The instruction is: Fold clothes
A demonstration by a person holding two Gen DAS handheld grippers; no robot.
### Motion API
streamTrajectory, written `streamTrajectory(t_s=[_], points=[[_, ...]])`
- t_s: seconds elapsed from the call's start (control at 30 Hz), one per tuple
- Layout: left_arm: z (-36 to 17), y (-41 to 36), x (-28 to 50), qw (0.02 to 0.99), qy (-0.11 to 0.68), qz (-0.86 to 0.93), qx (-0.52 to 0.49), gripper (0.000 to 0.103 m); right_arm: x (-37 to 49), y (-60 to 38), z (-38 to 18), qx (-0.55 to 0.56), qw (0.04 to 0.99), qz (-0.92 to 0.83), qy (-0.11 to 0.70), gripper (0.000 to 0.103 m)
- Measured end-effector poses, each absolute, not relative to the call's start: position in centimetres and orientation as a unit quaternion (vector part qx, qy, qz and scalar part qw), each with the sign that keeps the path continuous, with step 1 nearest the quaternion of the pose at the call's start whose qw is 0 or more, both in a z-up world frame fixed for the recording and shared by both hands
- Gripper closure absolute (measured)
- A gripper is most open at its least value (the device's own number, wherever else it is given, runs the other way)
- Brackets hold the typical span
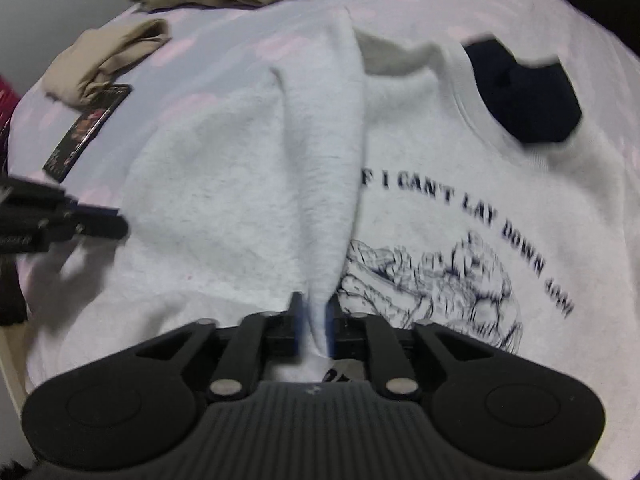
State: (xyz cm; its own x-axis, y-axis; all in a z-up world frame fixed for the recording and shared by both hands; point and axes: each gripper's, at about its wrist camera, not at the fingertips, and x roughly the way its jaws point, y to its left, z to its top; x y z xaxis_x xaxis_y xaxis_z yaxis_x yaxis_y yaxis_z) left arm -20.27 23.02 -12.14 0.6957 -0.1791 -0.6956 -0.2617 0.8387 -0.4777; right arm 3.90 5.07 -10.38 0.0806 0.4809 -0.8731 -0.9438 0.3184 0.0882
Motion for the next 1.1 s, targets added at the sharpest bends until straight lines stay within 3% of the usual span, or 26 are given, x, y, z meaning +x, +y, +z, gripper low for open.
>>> streamTrajectory(t_s=[0.03, 0.17, 0.3, 0.53, 0.73, 1.07, 1.1], points=[[-12.2, 23.7, -20.3, 0.873, 0.383, 0.024, -0.302, 0.096, 4.0, 4.7, -9.7, -0.251, 0.684, 0.531, 0.432, 0.045], [-12.2, 26.3, -20.5, 0.857, 0.36, 0.022, -0.368, 0.093, 4.6, 2.9, -8.5, -0.23, 0.661, 0.552, 0.453, 0.045], [-12.5, 26.2, -19.3, 0.855, 0.375, 0.014, -0.359, 0.085, 4.3, -0.1, -9.2, -0.253, 0.61, 0.562, 0.498, 0.045], [-13.6, 25.0, -17.9, 0.85, 0.399, 0.011, -0.343, 0.085, 2.6, -5.2, -12.9, -0.265, 0.558, 0.551, 0.561, 0.056], [-13.5, 23.9, -17.0, 0.853, 0.41, 0.011, -0.322, 0.084, 0.9, -6.1, -14.6, -0.236, 0.544, 0.549, 0.589, 0.059], [-13.6, 23.9, -16.4, 0.857, 0.389, 0.044, -0.335, 0.083, 0.0, -7.9, -13.9, -0.195, 0.508, 0.566, 0.62, 0.056], [-13.6, 24.1, -16.5, 0.857, 0.381, 0.05, -0.345, 0.083, -0.7, -7.8, -14.1, -0.211, 0.509, 0.564, 0.615, 0.065]])
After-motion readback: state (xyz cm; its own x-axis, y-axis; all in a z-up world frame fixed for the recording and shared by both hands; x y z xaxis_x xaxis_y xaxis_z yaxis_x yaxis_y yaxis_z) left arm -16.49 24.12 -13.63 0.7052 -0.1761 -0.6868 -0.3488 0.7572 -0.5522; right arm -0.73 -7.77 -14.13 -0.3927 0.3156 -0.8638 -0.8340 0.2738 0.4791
